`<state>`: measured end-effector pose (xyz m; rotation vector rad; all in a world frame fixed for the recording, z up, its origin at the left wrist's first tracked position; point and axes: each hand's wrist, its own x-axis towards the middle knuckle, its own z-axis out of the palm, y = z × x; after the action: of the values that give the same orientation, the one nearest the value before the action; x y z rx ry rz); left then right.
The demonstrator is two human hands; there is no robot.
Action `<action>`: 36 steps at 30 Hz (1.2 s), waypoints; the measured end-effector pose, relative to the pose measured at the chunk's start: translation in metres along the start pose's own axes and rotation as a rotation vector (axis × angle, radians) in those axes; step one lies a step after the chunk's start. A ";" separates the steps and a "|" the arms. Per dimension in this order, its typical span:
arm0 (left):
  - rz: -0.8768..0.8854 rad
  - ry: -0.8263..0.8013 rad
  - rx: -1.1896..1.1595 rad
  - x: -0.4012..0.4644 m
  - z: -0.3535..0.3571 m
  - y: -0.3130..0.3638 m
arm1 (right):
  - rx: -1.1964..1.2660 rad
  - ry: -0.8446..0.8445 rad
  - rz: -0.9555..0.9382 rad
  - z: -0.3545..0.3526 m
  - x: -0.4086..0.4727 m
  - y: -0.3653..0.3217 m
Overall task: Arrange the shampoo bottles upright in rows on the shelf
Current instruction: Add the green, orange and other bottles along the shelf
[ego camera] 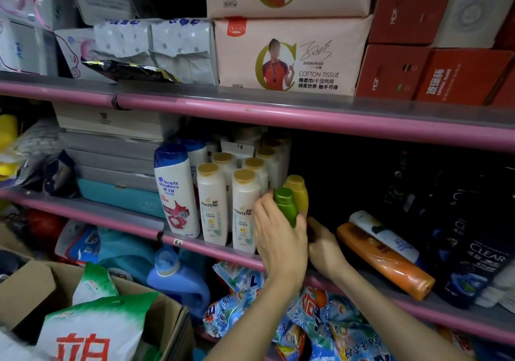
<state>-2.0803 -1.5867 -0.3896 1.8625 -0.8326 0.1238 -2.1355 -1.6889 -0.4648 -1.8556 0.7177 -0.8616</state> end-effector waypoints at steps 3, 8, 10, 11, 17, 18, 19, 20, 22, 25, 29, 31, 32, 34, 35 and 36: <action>0.017 -0.013 0.004 -0.002 0.001 -0.002 | -0.022 -0.009 0.009 0.000 0.000 0.001; 0.045 -0.005 -0.007 -0.003 -0.001 -0.003 | -0.079 -0.025 0.009 -0.001 0.000 -0.002; 0.052 -0.014 -0.014 -0.002 -0.001 -0.004 | -0.106 -0.037 0.000 -0.001 0.000 -0.002; 0.053 -0.018 -0.019 -0.001 -0.002 -0.005 | -0.112 -0.039 -0.004 -0.001 0.000 -0.003; 0.058 -0.016 -0.025 -0.002 0.000 -0.006 | -0.201 -0.025 -0.018 0.001 -0.001 -0.006; 0.061 -0.016 -0.024 -0.002 0.000 -0.006 | -0.220 -0.027 -0.015 0.000 -0.001 -0.006; 0.066 -0.016 -0.024 -0.002 0.000 -0.006 | -0.239 -0.031 -0.009 0.000 -0.002 -0.006; 0.069 -0.015 -0.023 -0.003 0.000 -0.007 | -0.255 -0.038 -0.001 -0.001 -0.002 -0.007; 0.072 -0.011 -0.027 -0.003 0.001 -0.008 | -0.275 -0.048 0.010 -0.002 -0.003 -0.008; 0.078 -0.006 -0.034 -0.003 0.003 -0.010 | -0.282 -0.056 0.033 -0.002 -0.004 -0.011; 0.045 -0.056 -0.043 -0.007 0.004 -0.017 | -0.255 -0.086 0.075 -0.004 -0.008 -0.019; 0.040 -0.091 -0.043 -0.013 0.002 -0.023 | -0.293 -0.105 0.092 -0.010 -0.014 -0.025; 0.057 -0.100 -0.044 -0.016 0.000 -0.026 | -0.336 -0.101 0.088 -0.014 -0.018 -0.028; 0.104 -0.105 -0.067 -0.025 -0.003 -0.029 | -0.486 -0.044 0.043 -0.026 -0.028 -0.035; 0.128 -0.100 -0.084 -0.031 -0.004 -0.030 | -0.597 0.002 0.008 -0.035 -0.035 -0.039; 0.149 -0.097 -0.096 -0.038 -0.005 -0.030 | -0.723 0.050 -0.024 -0.045 -0.042 -0.042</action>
<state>-2.0894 -1.5573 -0.4275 1.7264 -1.0269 0.0857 -2.1913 -1.6627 -0.4235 -2.4805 1.1444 -0.7123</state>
